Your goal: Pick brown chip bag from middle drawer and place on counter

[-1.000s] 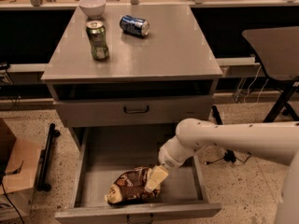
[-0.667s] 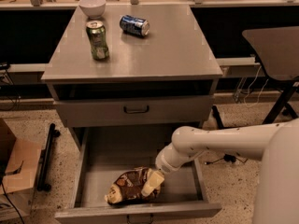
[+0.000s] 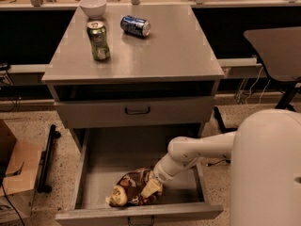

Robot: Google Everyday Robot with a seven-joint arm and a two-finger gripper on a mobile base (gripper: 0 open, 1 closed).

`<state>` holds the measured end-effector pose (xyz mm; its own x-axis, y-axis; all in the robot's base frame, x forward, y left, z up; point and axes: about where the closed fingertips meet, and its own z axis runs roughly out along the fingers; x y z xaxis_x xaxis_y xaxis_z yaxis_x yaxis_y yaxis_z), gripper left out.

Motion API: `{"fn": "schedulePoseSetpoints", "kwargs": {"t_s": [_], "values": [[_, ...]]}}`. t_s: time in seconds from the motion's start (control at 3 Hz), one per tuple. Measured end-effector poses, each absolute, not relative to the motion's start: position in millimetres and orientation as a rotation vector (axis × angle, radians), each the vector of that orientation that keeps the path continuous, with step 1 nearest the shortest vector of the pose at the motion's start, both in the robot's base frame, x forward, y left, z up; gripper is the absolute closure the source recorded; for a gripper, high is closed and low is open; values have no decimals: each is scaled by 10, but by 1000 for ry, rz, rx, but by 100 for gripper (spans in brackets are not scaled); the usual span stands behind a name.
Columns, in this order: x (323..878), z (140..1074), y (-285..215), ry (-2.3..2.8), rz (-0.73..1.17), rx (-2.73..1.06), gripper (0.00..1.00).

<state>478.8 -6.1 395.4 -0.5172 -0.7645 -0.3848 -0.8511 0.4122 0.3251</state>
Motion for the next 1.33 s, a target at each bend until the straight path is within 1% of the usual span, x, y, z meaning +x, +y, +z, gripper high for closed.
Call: {"fn": "schedulePoseSetpoints", "kwargs": {"t_s": [0.33,0.67,1.0,1.33], "values": [[4752,4095,-38,2490,679,-1439,68],[4781,4637,-2,2422,585,-1468,91],[4738,5420,6,2294,526,-1485,100],[4627,6286,-107,2157,488,-1473,100]]}}
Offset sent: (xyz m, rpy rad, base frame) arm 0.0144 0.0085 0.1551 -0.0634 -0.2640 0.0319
